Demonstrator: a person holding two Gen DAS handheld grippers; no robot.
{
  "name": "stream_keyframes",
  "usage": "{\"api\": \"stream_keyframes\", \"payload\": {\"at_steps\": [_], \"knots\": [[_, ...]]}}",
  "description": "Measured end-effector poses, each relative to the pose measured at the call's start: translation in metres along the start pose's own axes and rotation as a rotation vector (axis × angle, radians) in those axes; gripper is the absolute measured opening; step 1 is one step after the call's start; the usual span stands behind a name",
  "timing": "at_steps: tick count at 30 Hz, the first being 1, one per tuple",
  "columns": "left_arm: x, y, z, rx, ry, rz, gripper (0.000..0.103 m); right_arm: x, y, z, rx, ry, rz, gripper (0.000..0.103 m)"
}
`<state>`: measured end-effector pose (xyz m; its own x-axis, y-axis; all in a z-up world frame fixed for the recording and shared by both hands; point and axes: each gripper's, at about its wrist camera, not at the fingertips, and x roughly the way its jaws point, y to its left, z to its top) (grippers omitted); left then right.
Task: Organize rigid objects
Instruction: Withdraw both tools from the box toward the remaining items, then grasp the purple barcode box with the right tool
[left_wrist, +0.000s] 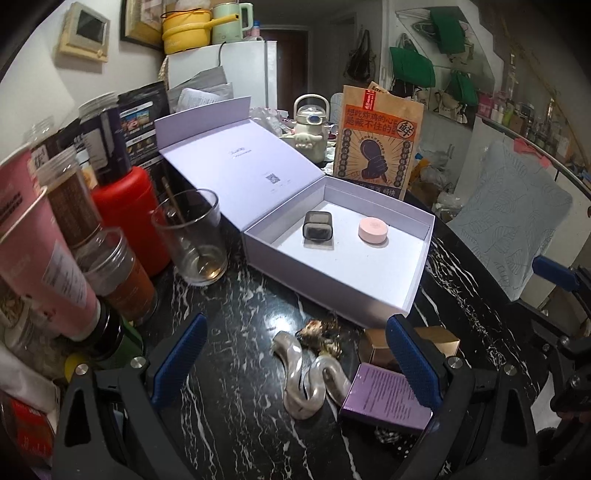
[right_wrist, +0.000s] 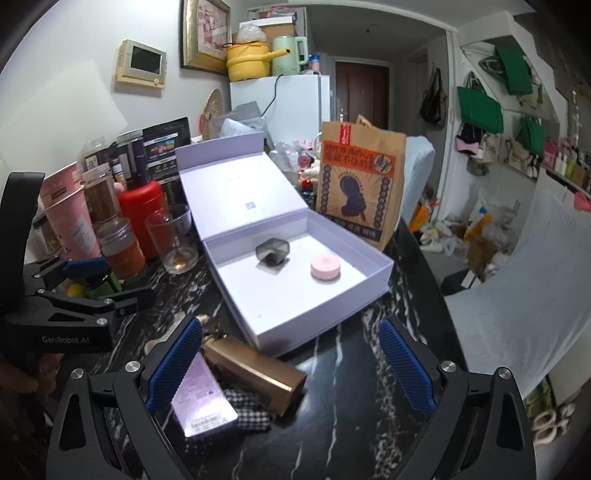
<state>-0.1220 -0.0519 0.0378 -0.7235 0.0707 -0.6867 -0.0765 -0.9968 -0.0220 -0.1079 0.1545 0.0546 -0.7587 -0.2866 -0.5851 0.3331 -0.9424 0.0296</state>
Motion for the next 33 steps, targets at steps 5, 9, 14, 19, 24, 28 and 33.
{"api": "stream_keyframes", "payload": {"at_steps": [5, 9, 14, 19, 24, 28, 33], "knots": [[0.001, 0.001, -0.011, -0.010, 0.026, -0.021, 0.099, 0.001, 0.002, -0.011, 0.013, 0.021, 0.039, 0.098], [0.002, 0.000, -0.020, -0.018, 0.028, -0.031, 0.099, 0.004, 0.004, -0.021, 0.001, 0.030, 0.063, 0.097], [0.007, 0.003, -0.030, -0.041, 0.038, -0.072, 0.099, 0.014, 0.003, -0.033, 0.035, 0.062, 0.148, 0.096], [0.014, 0.008, -0.041, -0.061, 0.072, -0.102, 0.099, 0.022, 0.010, -0.040, 0.022, 0.083, 0.179, 0.096], [0.024, 0.015, -0.054, -0.107, 0.121, -0.148, 0.099, 0.033, 0.018, -0.045, 0.011, 0.109, 0.236, 0.096], [0.029, 0.020, -0.058, -0.110, 0.126, -0.142, 0.098, 0.044, 0.025, -0.048, -0.007, 0.138, 0.273, 0.096], [0.033, 0.025, -0.063, -0.077, 0.133, -0.146, 0.098, 0.060, 0.035, -0.053, -0.040, 0.181, 0.316, 0.091]]}}
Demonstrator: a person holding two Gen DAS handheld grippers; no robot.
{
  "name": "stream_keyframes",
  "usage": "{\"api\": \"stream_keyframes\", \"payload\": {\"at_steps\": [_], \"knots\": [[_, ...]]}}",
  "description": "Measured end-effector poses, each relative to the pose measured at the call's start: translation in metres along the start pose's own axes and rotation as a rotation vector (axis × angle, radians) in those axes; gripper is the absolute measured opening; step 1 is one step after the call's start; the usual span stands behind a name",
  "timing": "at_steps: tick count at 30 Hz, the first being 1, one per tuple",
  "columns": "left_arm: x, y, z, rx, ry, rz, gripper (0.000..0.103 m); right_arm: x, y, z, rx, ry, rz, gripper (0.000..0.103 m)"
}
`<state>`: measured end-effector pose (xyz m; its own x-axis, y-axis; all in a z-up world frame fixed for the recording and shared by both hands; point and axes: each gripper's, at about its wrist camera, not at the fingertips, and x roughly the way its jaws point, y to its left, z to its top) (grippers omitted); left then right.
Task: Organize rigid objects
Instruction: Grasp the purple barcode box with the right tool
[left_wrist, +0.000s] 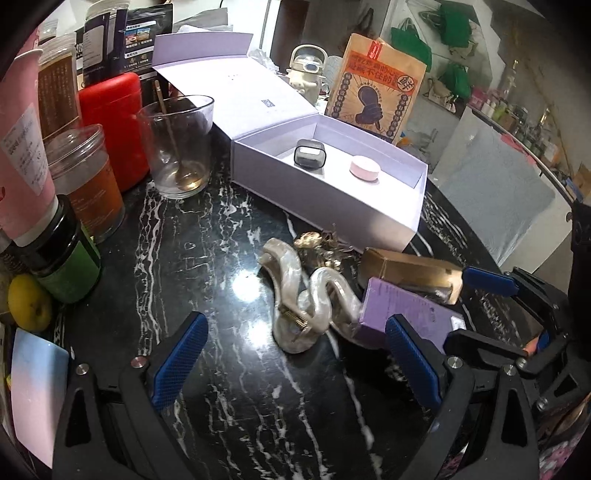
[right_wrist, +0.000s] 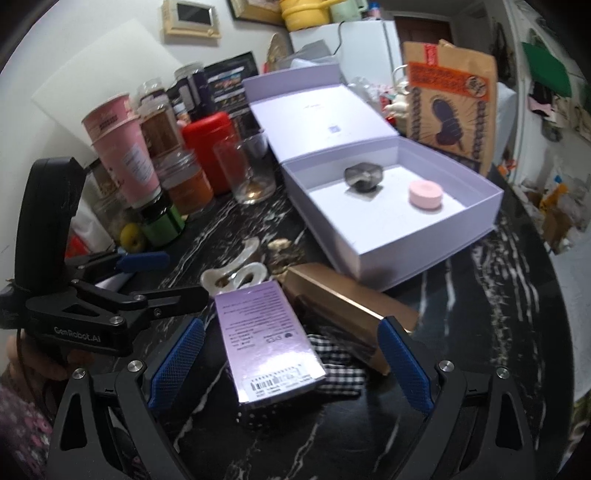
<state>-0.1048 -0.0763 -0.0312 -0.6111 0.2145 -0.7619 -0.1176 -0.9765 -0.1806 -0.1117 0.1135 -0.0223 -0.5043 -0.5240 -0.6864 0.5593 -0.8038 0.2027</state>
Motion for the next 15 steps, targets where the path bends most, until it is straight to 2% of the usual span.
{"api": "stream_keyframes", "payload": {"at_steps": [2, 4, 9, 11, 15], "knots": [[0.000, 0.004, -0.001, 0.005, -0.002, 0.005, 0.098, 0.007, 0.002, 0.000, -0.017, 0.021, -0.007, 0.080], [-0.001, 0.007, -0.002, 0.007, -0.009, 0.010, 0.098, 0.011, 0.002, 0.001, -0.022, 0.028, -0.012, 0.078], [0.000, 0.014, 0.001, -0.008, -0.003, -0.003, 0.098, 0.019, 0.004, 0.002, -0.021, 0.069, 0.056, 0.076], [0.001, 0.014, 0.001, -0.010, -0.001, -0.006, 0.098, 0.023, 0.007, 0.001, -0.038, 0.085, 0.064, 0.064], [0.005, 0.011, 0.002, -0.002, 0.000, 0.000, 0.098, 0.023, 0.016, -0.002, -0.096, 0.078, 0.060, 0.053]]}}
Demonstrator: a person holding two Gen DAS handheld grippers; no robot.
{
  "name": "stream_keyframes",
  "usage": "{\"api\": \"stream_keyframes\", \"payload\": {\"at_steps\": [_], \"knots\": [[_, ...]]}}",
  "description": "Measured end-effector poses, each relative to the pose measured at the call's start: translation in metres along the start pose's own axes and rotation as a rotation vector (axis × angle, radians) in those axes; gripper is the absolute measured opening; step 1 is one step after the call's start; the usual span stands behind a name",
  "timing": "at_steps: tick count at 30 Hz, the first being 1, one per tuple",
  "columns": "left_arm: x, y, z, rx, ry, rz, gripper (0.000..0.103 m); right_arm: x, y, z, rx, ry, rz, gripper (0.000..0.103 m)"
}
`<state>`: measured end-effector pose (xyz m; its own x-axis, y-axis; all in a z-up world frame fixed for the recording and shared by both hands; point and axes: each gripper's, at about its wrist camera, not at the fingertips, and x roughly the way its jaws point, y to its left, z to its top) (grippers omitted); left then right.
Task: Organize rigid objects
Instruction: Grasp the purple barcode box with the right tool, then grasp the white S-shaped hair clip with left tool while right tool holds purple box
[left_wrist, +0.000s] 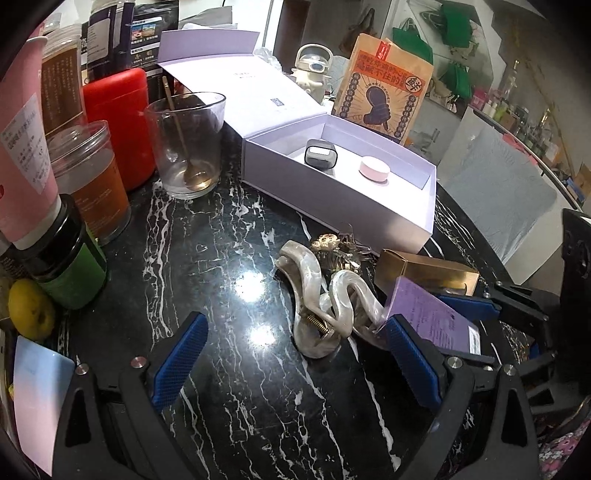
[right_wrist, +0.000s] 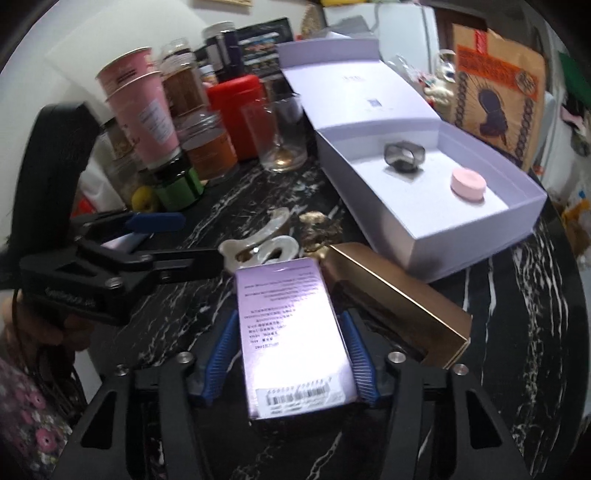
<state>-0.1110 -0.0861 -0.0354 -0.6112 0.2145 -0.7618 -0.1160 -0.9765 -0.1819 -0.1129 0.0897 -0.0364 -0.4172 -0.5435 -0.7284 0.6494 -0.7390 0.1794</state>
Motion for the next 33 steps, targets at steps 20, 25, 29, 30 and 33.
{"api": "stream_keyframes", "payload": {"at_steps": [20, 25, 29, 30, 33], "knots": [[0.048, -0.035, 0.011, -0.017, 0.093, 0.064, 0.097, -0.070, -0.054, -0.026, 0.219, -0.155, -0.088, 0.051], [0.053, -0.029, 0.007, -0.044, 0.128, 0.077, 0.073, -0.073, -0.061, -0.028, 0.239, -0.165, -0.094, 0.051], [0.046, -0.031, 0.003, 0.009, 0.110, 0.095, 0.063, -0.072, -0.066, -0.028, 0.248, -0.163, -0.102, 0.051], [0.044, -0.032, 0.003, 0.023, 0.104, 0.092, 0.057, -0.072, -0.067, -0.029, 0.250, -0.160, -0.106, 0.051], [0.042, -0.030, 0.003, 0.049, 0.102, 0.072, 0.056, -0.068, -0.070, -0.030, 0.257, -0.145, -0.120, 0.051]]}}
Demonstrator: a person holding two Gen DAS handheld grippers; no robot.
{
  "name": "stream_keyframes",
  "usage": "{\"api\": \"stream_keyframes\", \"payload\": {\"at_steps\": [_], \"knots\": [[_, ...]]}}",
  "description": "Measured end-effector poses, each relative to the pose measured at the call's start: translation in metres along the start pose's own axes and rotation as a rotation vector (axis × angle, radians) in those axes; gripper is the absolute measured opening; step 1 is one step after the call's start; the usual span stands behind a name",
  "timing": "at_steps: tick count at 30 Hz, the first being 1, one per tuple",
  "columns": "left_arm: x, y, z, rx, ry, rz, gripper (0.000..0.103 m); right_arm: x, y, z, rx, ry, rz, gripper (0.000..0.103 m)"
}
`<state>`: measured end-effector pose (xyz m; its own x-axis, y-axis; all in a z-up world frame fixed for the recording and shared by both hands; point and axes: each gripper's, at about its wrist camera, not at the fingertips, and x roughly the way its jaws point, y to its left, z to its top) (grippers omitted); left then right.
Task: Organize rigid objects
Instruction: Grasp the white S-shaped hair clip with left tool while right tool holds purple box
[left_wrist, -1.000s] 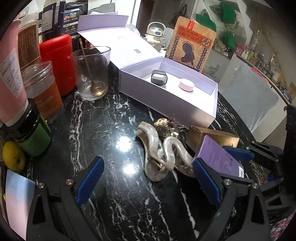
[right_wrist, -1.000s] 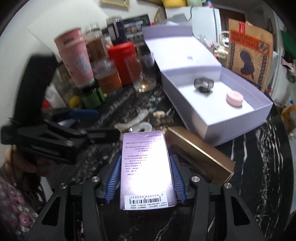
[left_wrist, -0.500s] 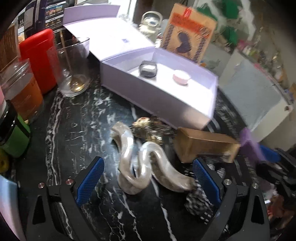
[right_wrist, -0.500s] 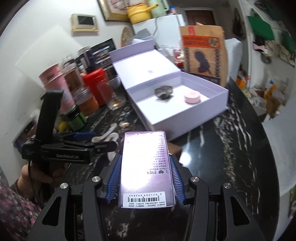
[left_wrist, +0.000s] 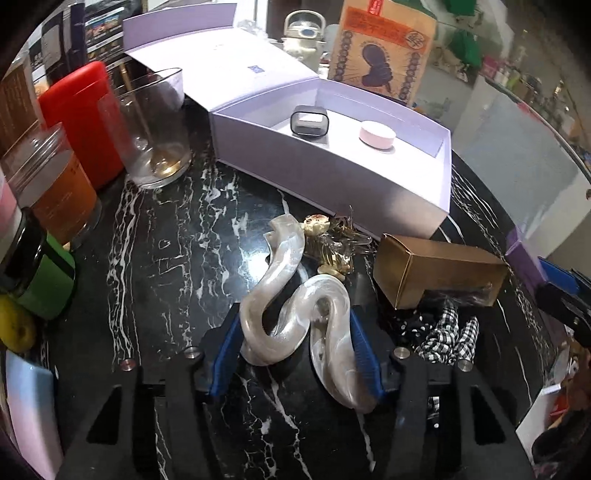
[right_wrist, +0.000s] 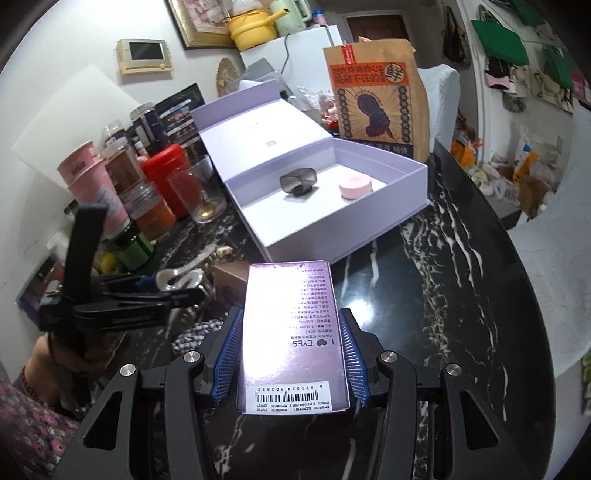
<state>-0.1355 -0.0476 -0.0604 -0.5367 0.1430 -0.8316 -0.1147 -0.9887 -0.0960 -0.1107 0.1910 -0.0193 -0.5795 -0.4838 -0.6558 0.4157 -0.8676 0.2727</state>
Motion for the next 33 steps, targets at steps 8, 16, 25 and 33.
{"api": "stream_keyframes", "payload": {"at_steps": [8, 16, 25, 33], "knots": [[0.008, -0.001, 0.007, 0.041, -0.010, -0.009, 0.056, 0.001, -0.013, -0.013, 0.042, 0.044, -0.069, 0.051], [0.020, -0.019, 0.008, 0.205, -0.022, 0.076, 0.056, 0.015, -0.019, -0.024, 0.034, 0.120, -0.149, 0.051], [0.028, 0.000, 0.013, 0.124, -0.002, -0.020, 0.060, 0.031, -0.016, -0.028, -0.001, 0.158, -0.195, 0.051], [0.027, -0.001, 0.012, 0.114, -0.012, -0.002, 0.059, 0.035, -0.010, -0.030, -0.027, 0.153, -0.234, 0.063]]}}
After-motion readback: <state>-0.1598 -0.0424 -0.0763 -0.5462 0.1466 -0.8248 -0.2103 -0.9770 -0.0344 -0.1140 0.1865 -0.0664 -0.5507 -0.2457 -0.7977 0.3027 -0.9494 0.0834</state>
